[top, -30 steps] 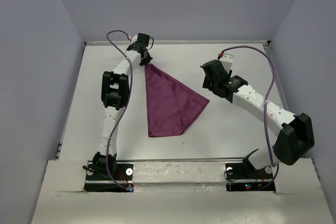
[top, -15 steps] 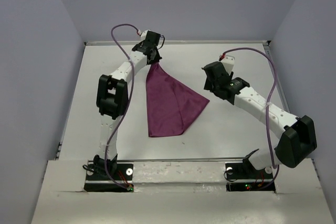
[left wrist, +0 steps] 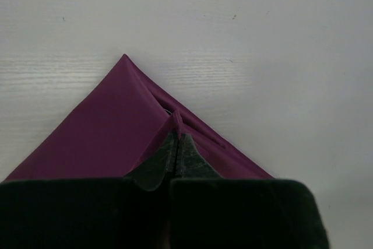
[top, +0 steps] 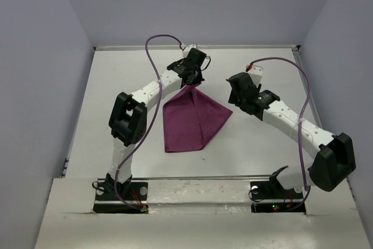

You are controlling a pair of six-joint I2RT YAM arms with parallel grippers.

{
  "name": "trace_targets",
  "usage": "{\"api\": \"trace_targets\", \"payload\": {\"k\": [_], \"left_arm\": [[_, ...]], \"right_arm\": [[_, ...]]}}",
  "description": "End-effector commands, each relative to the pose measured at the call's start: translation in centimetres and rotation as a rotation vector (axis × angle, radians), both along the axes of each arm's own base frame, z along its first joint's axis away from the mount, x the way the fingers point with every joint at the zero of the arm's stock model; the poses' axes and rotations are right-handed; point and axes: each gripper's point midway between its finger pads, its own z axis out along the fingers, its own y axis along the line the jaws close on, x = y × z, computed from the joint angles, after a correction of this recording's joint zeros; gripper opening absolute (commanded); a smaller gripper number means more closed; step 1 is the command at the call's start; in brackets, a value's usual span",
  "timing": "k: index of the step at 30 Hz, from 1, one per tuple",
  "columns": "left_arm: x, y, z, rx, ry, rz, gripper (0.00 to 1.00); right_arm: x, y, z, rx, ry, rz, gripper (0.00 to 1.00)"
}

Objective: Fold the napkin, place the utensils inside, and roll it up
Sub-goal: Fold the napkin at the center of the board.

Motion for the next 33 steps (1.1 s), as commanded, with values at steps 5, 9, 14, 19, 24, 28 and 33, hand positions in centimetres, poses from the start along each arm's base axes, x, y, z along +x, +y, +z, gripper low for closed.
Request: {"api": "trace_targets", "payload": {"k": [5,9,14,19,24,28,33], "left_arm": [[-1.9,-1.5,2.0,-0.058,-0.023,0.006,0.00],[-3.1,-2.2,2.2,-0.044,-0.034,0.014,0.00],[-4.3,-2.8,2.8,-0.023,-0.061,0.050,0.00],[-4.8,-2.8,4.2,-0.025,-0.087,0.048,0.00],[-5.4,-3.5,5.5,-0.057,-0.104,0.018,0.00],[-6.2,-4.7,5.3,-0.071,-0.086,-0.020,0.00],[-6.8,-5.3,4.9,-0.071,-0.073,-0.040,0.00]], "right_arm": [[-0.9,-1.5,2.5,0.027,-0.099,-0.055,0.59],[-1.4,-1.9,2.3,0.026,-0.098,-0.063,0.59],[-1.6,-2.1,1.8,0.022,-0.088,-0.067,0.59],[-1.7,-2.2,1.6,0.020,-0.084,-0.069,0.59],[-1.8,-2.2,1.5,0.021,-0.082,-0.071,0.59],[-1.7,-2.2,1.2,0.014,-0.075,-0.074,0.60],[-1.8,-2.3,1.1,0.013,-0.075,-0.077,0.60]]}}
